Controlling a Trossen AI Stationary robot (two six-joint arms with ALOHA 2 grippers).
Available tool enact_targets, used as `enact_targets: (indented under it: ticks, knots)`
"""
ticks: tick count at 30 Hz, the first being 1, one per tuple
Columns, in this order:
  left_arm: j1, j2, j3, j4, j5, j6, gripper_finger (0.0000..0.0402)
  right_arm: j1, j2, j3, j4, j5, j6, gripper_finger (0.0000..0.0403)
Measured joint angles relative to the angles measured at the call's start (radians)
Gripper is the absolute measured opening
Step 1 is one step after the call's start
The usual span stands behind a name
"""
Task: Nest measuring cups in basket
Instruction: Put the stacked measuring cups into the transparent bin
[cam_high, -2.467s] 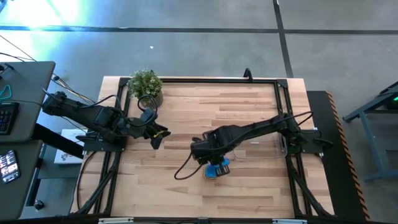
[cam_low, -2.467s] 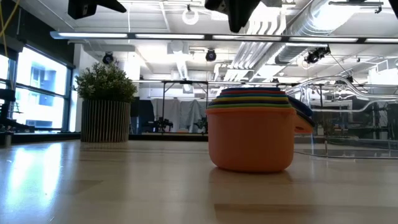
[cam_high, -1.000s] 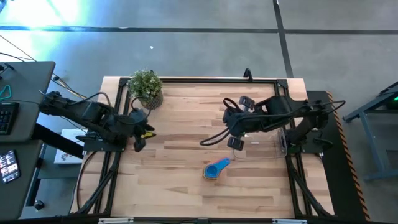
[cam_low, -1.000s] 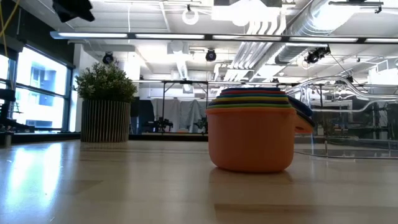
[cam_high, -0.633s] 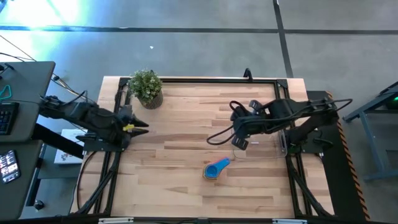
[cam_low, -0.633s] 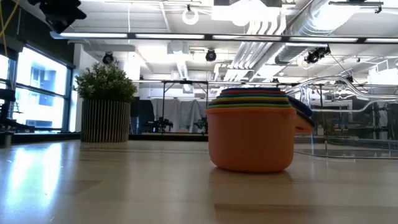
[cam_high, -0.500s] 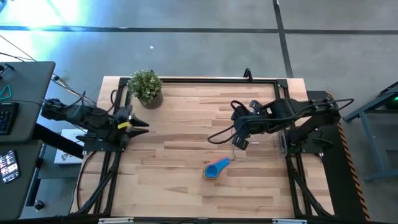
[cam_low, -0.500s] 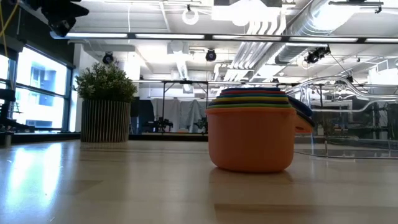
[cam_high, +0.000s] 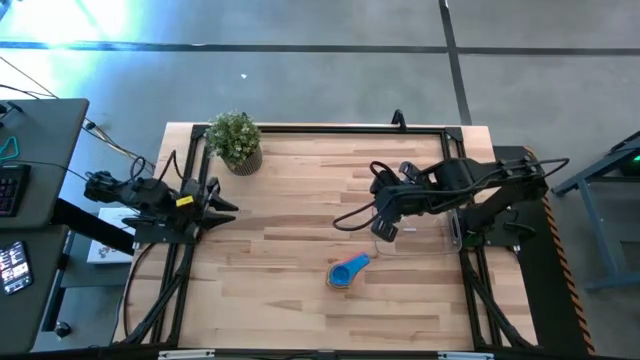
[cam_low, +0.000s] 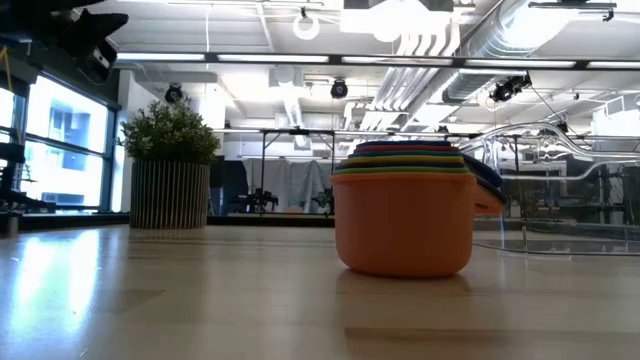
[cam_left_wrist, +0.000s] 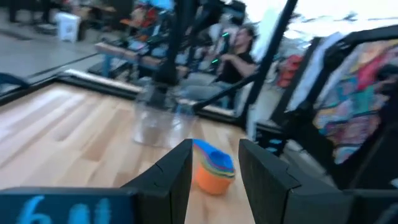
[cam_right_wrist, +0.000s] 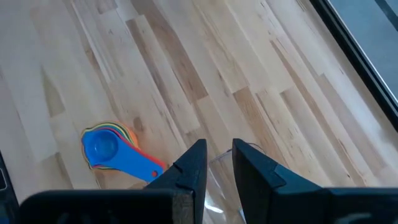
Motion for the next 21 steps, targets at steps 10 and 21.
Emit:
enact_targets:
  ticks: [10, 21]
  knots:
    - [0.0, -0.012, -0.152, 0.12, 0.047, -0.009, 0.0122, -0.005, 0.0, 0.0, 0.008, -0.034, 0.001, 0.0067]
    - [0.0, -0.005, -0.209, 0.14, 0.048, 0.054, 0.0122, -0.006, 0.0, 0.0, 0.009, -0.056, 0.003, 0.0067]
